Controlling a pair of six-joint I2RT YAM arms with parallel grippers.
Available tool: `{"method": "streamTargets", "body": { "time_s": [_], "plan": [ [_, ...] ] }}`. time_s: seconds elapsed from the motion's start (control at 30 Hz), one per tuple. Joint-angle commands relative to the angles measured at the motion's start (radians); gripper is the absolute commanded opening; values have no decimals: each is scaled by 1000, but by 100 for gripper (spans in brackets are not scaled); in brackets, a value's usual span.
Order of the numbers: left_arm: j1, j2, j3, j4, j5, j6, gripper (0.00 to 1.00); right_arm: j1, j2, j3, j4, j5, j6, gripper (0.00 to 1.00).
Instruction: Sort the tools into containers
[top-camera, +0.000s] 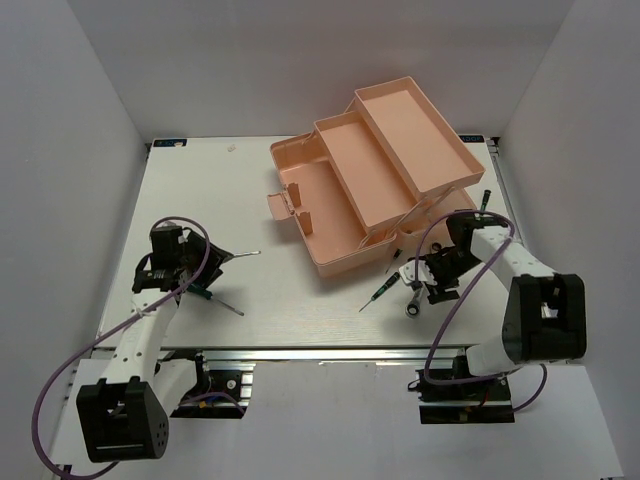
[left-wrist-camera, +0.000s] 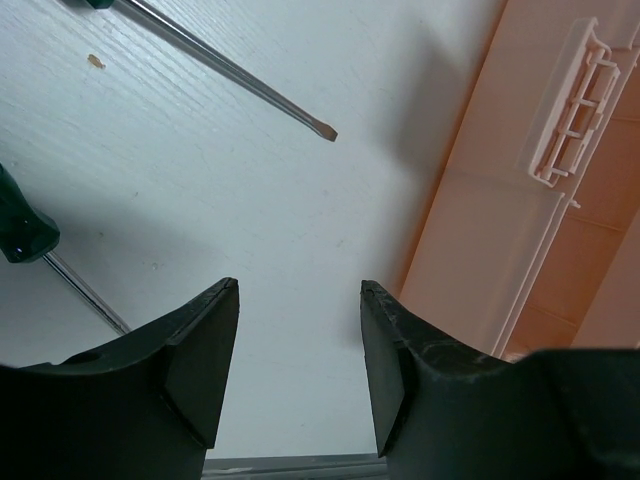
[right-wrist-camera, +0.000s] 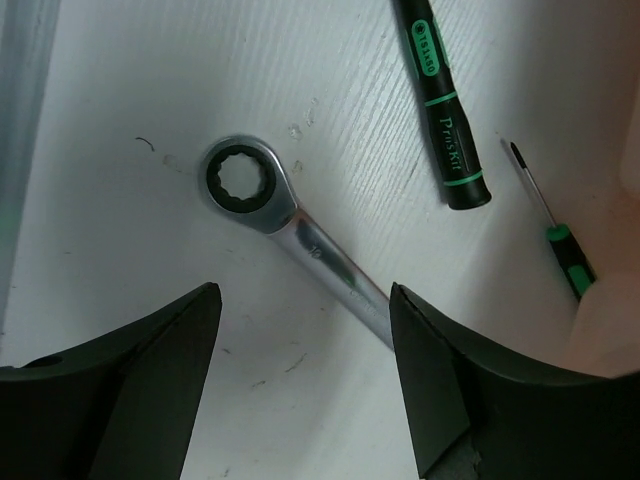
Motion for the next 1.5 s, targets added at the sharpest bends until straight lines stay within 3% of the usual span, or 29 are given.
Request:
{"method": "streamTargets", "body": {
  "time_s": [0.0, 0.4, 0.6, 0.73, 0.8, 0.97, 1.07, 1.13, 1.47],
  "plan": [
    [2, -45, -19, 0, 19, -3, 62, 33, 56, 38, 58, 62, -307, 74],
    [0, -107, -34, -41, 15, -10, 62, 47, 273, 121, 84, 269, -383, 62],
    [2, -114, -31, -44, 22, -13, 62, 56, 275, 12, 220, 306, -379, 59],
    [0, -124, -20, -49, 25, -9, 62, 62, 270, -66, 303, 338, -324, 50],
    [0, -125, -19, -47, 29, -9, 62, 61, 260, -86, 274, 335, -307, 45],
    [2, -114, -26, -24, 42, -16, 62, 62, 192, -172, 254, 297, -294, 21],
    [2, -107, -23, -15, 52, -19, 62, 79, 172, -168, 219, 235, -189, 5],
    [2, -102, -23, -12, 52, -19, 62, 84, 178, -151, 198, 208, -134, 0],
    [2, -88, 1, -9, 58, -18, 62, 87, 209, 13, 69, 8, 75, 0]
  ]
}}
